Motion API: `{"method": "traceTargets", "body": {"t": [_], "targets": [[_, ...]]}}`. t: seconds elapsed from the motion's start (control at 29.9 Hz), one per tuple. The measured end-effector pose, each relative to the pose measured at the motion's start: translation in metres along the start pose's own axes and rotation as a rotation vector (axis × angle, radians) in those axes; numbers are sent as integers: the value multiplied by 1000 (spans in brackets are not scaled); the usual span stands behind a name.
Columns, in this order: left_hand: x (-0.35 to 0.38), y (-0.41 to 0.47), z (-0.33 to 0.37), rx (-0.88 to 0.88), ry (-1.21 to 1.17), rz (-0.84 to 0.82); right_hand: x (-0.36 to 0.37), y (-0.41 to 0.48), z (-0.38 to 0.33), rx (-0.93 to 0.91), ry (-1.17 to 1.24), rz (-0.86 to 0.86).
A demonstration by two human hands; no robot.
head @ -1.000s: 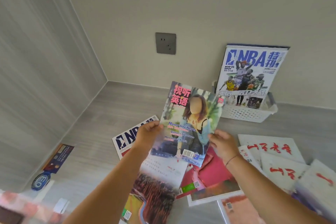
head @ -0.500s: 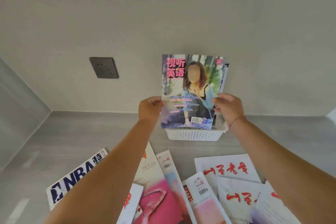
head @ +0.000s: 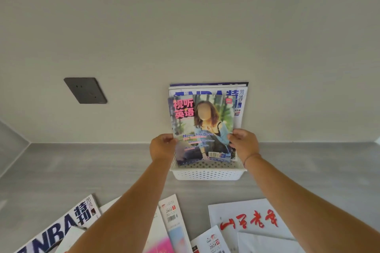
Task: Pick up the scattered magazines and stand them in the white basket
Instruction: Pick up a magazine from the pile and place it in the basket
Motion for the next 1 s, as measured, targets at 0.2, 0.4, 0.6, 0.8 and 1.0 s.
{"method": "traceTargets", "body": {"t": [0.2,0.4,0.6,0.8,1.0], "targets": [[6,8,0,31,13,31,0,6,6,3,-80,153],[7,10,0,52,39,36,2,-1,-1,-95,-250,163],[-10,7,-3,65,57,-16,3,-18,-4,-55,-217,175],[-72,-4,-39,62,66,16,12,-79,-17,-241,-135,281],[-175,-13,-114,2,169,80,51,-171,2,-223,-135,24]]}}
Point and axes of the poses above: each hand's wrist, its own y-axis towards the middle knuckle, its own x-axis out of the palm, z = x × y, the point moved 3 cm from there along y, towards the middle knuckle, and after that the axes turned 13 degrees about z, right-handed, at the moved point
